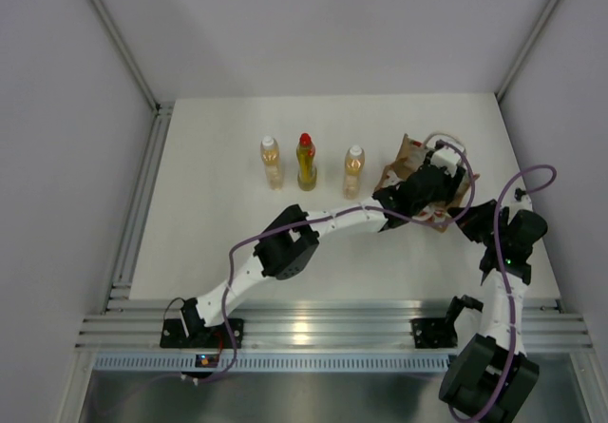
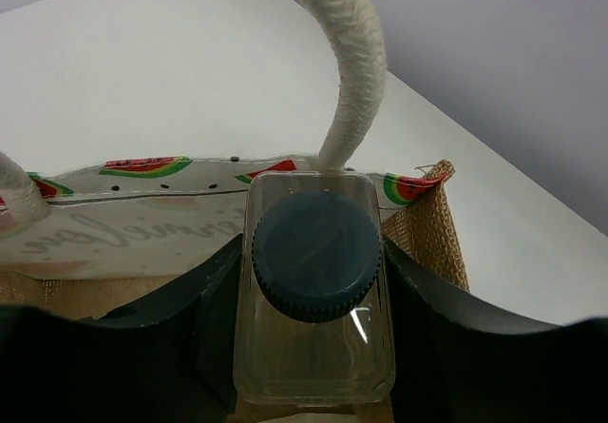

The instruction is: Take the personal care products out of the canvas bag

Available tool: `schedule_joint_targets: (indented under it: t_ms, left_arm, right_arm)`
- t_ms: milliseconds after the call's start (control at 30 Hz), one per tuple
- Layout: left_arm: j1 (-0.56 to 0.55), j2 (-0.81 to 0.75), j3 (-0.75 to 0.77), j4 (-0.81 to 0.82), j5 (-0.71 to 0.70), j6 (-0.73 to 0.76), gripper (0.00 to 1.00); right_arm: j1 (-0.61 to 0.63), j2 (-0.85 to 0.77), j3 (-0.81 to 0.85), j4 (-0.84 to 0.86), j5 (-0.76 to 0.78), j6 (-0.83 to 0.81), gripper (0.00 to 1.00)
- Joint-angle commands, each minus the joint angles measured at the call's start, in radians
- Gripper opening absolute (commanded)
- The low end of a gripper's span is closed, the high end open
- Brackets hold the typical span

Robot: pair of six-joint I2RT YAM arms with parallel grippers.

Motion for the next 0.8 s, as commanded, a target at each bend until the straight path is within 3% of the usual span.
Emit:
schedule_joint_targets:
  t_ms: [0, 767]
  left_arm:
    - [-0.002, -0.152, 0.036, 0.035, -0.045, -0.005, 0.00]
    - [0.010, -0.323, 0.033, -0.029, 0.030, 0.021, 0.00]
  right_arm:
    - [0.007, -0.001, -0.015, 0.004, -0.014, -0.005, 0.01]
    - [0.007, 0.013, 0.005, 0.044, 0.047, 0.117, 0.00]
